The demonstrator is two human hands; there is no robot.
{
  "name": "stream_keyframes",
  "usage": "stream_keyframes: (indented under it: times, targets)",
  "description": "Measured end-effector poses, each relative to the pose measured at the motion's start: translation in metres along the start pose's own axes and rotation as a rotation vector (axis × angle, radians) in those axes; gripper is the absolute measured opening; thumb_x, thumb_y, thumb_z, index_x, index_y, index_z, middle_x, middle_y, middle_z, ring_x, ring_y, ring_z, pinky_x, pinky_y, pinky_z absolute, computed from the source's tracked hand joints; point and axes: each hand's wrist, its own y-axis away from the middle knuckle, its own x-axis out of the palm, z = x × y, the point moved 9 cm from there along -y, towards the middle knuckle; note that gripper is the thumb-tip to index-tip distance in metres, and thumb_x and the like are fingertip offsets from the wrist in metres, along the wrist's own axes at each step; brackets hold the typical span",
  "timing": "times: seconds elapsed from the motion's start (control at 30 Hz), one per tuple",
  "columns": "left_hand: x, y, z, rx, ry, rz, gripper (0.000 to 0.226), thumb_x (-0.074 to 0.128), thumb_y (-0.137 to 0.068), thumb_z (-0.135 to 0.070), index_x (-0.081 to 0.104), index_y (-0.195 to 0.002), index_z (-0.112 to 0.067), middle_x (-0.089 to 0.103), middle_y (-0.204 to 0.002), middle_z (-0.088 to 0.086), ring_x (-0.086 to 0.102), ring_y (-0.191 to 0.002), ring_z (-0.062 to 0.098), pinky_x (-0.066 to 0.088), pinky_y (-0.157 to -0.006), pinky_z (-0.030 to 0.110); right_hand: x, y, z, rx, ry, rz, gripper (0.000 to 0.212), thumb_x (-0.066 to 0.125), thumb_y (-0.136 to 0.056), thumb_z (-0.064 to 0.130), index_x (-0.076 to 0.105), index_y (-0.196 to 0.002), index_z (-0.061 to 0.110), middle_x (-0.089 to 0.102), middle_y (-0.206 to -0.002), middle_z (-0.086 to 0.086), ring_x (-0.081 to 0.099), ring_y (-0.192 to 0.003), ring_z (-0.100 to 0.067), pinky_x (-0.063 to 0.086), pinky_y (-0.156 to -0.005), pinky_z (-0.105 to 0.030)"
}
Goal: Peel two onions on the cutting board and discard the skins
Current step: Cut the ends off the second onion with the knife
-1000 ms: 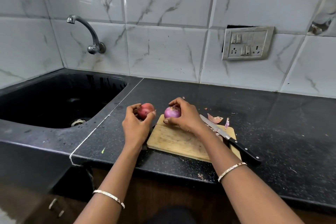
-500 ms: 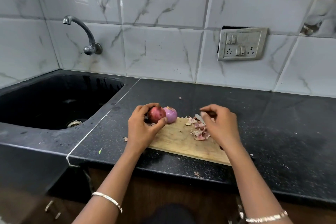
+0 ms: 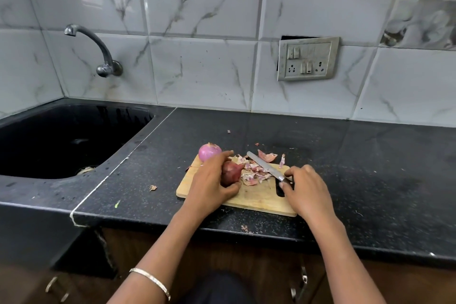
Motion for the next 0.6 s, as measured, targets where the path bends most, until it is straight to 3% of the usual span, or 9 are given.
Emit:
stream_keyframes:
  times: [0.13, 0.3, 0.37, 0.47, 0.53, 0.6]
  targets:
    - [-0.002, -0.002, 0.003, -0.019, 0.027, -0.011, 0.055, 0.086, -0.075, -0.025, 0.046, -0.113, -0.022, 0.06, -0.103, -0.006, 0.056, -0.085, 0.011, 0.041, -0.068, 0.017, 0.002, 0.004, 0.006, -0.001, 0.046, -0.025, 0.026, 0.051, -0.105, 0.033, 0.065, -0.118, 0.014, 0.043, -0.102, 0.001, 0.048, -0.085, -0.018, 0.043, -0.068, -0.032]
    - [-0.002, -0.009, 0.006, -0.006, 0.015, -0.016, 0.046, 0.083, -0.08, -0.029, 0.059, -0.119, -0.022, 0.062, -0.111, -0.009, 0.053, -0.098, 0.009, 0.042, -0.08, 0.026, -0.008, 0.012, 0.016, -0.022, -0.067, -0.085, 0.026, 0.047, -0.106, 0.025, 0.058, -0.126, 0.013, 0.056, -0.117, -0.004, 0.06, -0.101, -0.023, 0.04, -0.072, -0.03]
    - [-0.001, -0.014, 0.006, 0.013, -0.008, 0.017, 0.045, 0.081, -0.083, -0.033, 0.062, -0.122, -0.025, 0.062, -0.114, -0.011, 0.052, -0.104, 0.008, 0.042, -0.086, 0.025, -0.013, 0.017, 0.022, -0.043, -0.151, -0.104, 0.024, 0.045, -0.106, 0.023, 0.057, -0.124, 0.014, 0.061, -0.115, -0.004, 0.06, -0.098, -0.022, 0.036, -0.071, -0.03]
    - [0.002, -0.02, 0.008, 0.017, 0.004, 0.055, 0.043, 0.078, -0.087, -0.035, 0.065, -0.126, -0.028, 0.057, -0.117, -0.012, 0.052, -0.105, 0.006, 0.04, -0.087, 0.015, -0.018, 0.025, 0.03, -0.073, -0.312, -0.107, 0.019, 0.043, -0.106, 0.02, 0.056, -0.12, 0.019, 0.066, -0.099, 0.003, 0.054, -0.078, -0.015, 0.032, -0.066, -0.033]
    - [0.003, -0.02, 0.011, -0.004, 0.023, 0.038, 0.044, 0.077, -0.087, -0.033, 0.065, -0.129, -0.028, 0.057, -0.118, -0.012, 0.054, -0.103, 0.004, 0.036, -0.084, 0.003, -0.017, 0.032, 0.036, -0.108, -0.407, -0.081, 0.026, 0.044, -0.106, 0.02, 0.052, -0.129, 0.028, 0.064, -0.087, 0.012, 0.055, -0.07, -0.009, 0.032, -0.062, -0.033]
    - [0.002, -0.018, 0.014, -0.022, 0.042, 0.005, 0.049, 0.079, -0.086, -0.031, 0.062, -0.131, -0.025, 0.061, -0.12, -0.011, 0.055, -0.102, 0.003, 0.035, -0.083, 0.0, -0.015, 0.04, 0.043, -0.151, -0.429, -0.071, 0.036, 0.046, -0.105, 0.023, 0.048, -0.138, 0.037, 0.066, -0.091, 0.016, 0.06, -0.076, -0.008, 0.035, -0.065, -0.032]
